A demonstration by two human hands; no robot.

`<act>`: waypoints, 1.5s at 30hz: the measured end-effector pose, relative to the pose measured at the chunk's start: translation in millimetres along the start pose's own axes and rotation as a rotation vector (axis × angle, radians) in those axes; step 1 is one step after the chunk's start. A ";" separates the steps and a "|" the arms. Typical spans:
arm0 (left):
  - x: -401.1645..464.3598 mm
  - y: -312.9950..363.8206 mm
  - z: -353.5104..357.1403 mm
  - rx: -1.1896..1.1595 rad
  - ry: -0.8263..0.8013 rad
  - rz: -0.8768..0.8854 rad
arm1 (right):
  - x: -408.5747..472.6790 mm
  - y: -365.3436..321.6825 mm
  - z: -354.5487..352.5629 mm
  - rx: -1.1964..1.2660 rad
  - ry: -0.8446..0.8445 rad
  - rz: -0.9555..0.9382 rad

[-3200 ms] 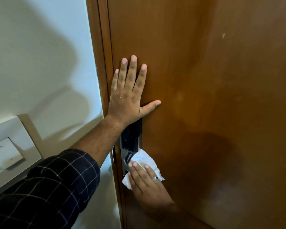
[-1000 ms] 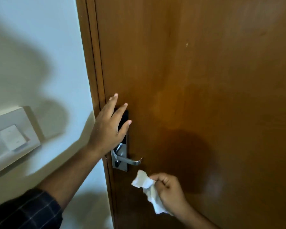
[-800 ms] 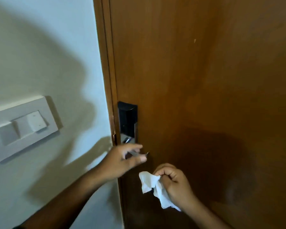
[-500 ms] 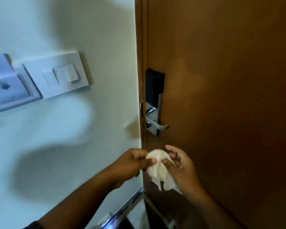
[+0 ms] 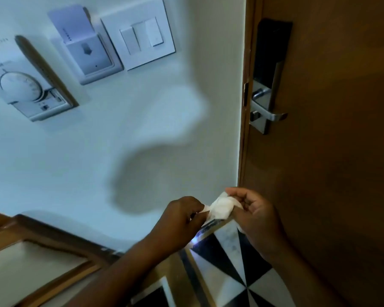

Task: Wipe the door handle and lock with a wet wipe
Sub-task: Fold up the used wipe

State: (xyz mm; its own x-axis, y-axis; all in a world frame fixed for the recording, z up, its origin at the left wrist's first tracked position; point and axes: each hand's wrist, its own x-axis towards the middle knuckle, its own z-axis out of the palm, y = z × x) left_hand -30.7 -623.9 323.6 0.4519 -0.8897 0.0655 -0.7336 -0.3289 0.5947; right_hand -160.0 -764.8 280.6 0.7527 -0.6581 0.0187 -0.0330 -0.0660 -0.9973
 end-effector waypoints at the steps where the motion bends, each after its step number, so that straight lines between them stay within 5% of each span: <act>1: -10.2 -2.1 -3.2 -0.076 -0.054 -0.024 | -3.4 5.0 10.4 0.045 0.055 0.047; 5: -52.6 -11.4 -10.7 -0.325 -0.054 -0.200 | -31.0 22.1 57.8 -0.019 0.145 0.088; 9: -108.6 -46.4 -19.1 -0.383 0.053 -0.361 | -79.2 23.9 115.1 0.132 -0.032 0.171; 13: -177.9 -92.0 -33.4 -0.483 0.164 -0.474 | -128.5 19.8 184.5 0.458 -0.020 0.356; 21: -320.7 -182.7 -70.8 -0.574 0.096 -0.374 | -226.2 17.1 331.5 0.372 0.125 0.439; 28: -416.4 -247.6 -41.9 -0.269 0.015 -0.389 | -280.2 77.0 400.5 0.479 0.235 0.750; 32: -443.1 -287.9 -11.3 -0.240 -0.036 -0.558 | -306.1 129.0 426.2 0.458 0.241 0.870; 38: -461.7 -354.5 53.3 -0.196 -0.108 -0.660 | -327.9 227.2 457.6 0.320 0.295 0.948; 45: -469.1 -423.0 124.2 -0.087 -0.269 -0.658 | -342.9 323.7 478.2 -0.495 -0.056 0.635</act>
State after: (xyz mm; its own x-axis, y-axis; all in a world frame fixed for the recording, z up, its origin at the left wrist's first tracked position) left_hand 4.6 -106.8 -58.2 0.6379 -0.5661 -0.5221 -0.3031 -0.8078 0.5056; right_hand -114.4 -201.9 -82.7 0.5240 -0.6440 -0.5573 -0.7430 -0.0257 -0.6688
